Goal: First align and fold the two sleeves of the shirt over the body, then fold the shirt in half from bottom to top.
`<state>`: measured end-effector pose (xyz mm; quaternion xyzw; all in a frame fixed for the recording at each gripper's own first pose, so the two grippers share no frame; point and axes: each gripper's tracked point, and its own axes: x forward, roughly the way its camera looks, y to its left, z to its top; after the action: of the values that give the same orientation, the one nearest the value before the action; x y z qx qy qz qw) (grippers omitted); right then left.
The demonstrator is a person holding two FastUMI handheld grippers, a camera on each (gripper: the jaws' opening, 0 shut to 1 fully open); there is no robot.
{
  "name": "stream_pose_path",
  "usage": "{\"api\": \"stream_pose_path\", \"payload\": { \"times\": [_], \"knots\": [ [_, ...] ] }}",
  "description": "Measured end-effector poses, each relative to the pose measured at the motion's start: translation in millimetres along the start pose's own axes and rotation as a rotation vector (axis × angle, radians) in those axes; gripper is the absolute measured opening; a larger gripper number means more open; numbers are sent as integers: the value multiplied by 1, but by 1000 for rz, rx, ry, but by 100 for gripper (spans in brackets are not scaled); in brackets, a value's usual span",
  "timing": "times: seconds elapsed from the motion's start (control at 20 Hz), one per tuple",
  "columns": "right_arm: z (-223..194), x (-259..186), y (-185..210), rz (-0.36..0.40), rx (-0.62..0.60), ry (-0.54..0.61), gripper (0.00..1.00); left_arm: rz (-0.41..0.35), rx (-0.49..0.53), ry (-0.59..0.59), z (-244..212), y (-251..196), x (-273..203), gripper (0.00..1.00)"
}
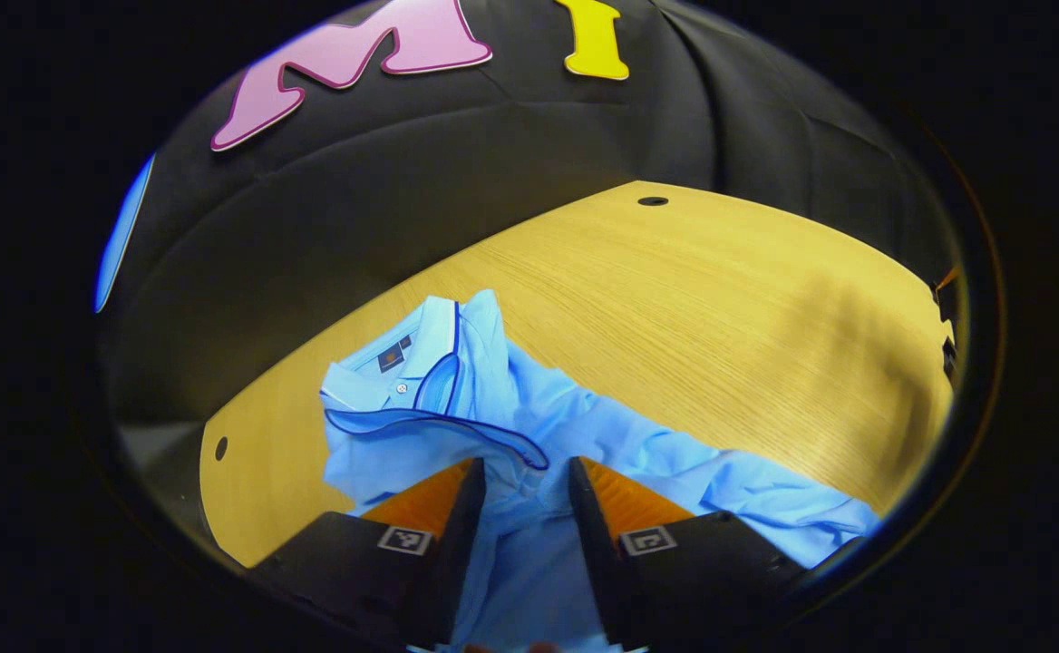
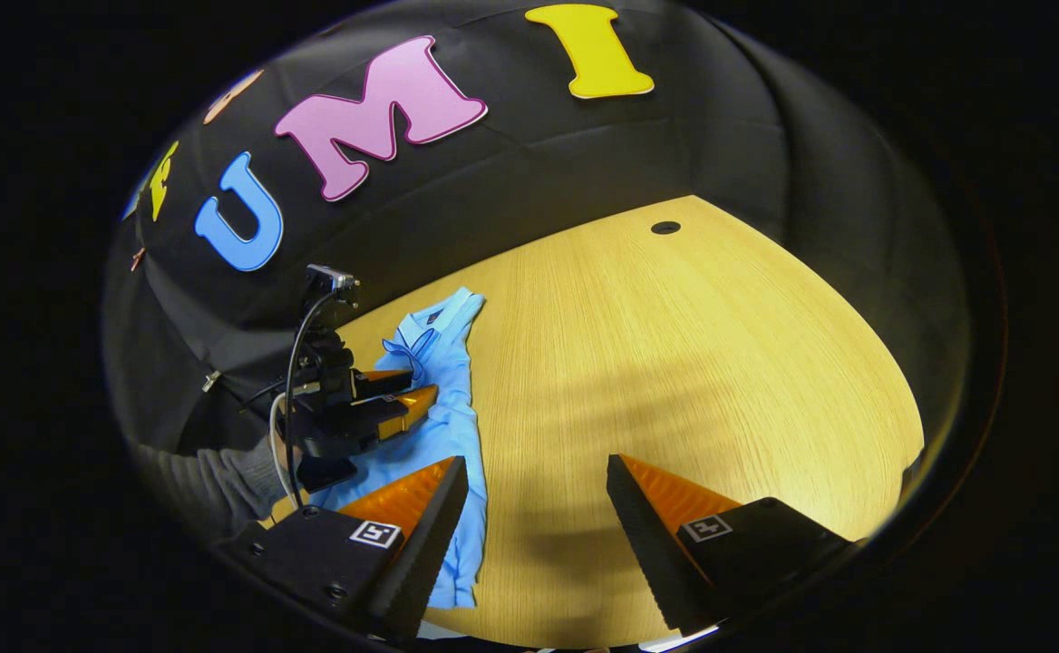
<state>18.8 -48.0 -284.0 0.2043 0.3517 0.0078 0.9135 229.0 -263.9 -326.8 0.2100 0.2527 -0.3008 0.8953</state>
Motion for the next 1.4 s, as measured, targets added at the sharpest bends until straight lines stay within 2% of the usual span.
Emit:
{"api": "stream_pose_path", "payload": {
  "times": [0.1,0.2,0.45,0.65,0.8,1.1,1.4],
  "knots": [
    [0,-1,2,4,-2,0,96,3,0,-3,1,-1,-4,87],
    [-3,-1,7,12,-7,-9,96,3,-14,-17,4,-2,-12,97],
    [-12,-12,21,40,-48,-2,96,24,-80,-108,16,9,-75,98],
    [-26,-26,36,58,-86,17,96,43,-182,-130,-6,29,-148,97],
    [-50,-34,52,75,-98,53,96,101,-202,-106,-41,51,-194,97],
    [-115,-41,82,88,-160,156,96,148,-289,18,-138,62,-259,97],
    [-155,-44,97,62,-186,211,96,135,-311,132,-213,57,-275,97]
  ]
}}
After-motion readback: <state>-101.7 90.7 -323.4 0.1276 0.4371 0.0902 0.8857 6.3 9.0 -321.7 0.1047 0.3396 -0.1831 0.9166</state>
